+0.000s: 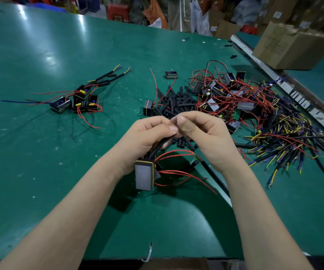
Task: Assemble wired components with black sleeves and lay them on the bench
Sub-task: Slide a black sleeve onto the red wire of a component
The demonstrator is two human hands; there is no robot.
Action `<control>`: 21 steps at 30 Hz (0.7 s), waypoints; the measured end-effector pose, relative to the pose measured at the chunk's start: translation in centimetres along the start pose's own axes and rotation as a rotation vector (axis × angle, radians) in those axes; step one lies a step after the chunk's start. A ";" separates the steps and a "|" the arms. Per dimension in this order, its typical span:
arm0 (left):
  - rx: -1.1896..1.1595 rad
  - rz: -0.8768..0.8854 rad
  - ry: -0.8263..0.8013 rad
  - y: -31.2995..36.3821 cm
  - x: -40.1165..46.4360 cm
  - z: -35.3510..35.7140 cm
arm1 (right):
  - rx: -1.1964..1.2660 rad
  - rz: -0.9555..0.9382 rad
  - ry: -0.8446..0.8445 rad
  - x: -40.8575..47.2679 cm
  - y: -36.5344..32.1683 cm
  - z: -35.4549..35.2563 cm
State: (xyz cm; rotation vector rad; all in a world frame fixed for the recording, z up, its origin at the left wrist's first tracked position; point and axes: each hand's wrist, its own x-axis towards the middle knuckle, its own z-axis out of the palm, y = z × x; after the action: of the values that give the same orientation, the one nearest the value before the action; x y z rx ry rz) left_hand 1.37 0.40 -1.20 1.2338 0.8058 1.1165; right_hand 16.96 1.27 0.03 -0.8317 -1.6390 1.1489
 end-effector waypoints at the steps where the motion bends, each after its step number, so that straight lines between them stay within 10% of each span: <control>1: 0.024 0.011 0.001 0.0 0.0 0.0 | -0.013 0.003 0.030 0.0 0.0 0.1; 12: 0.142 -0.011 0.049 -0.4 0.1 0.0 | -0.135 0.195 0.134 0.5 0.1 -0.3; 21: -0.098 -0.067 -0.069 -0.7 0.7 -0.6 | -0.130 -0.135 0.194 0.1 -0.3 -1.0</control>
State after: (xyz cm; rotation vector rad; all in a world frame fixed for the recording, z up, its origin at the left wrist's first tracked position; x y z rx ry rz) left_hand 1.14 1.29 -1.91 1.1494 0.7260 1.0418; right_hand 17.81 1.59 0.50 -0.8726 -1.5941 0.8480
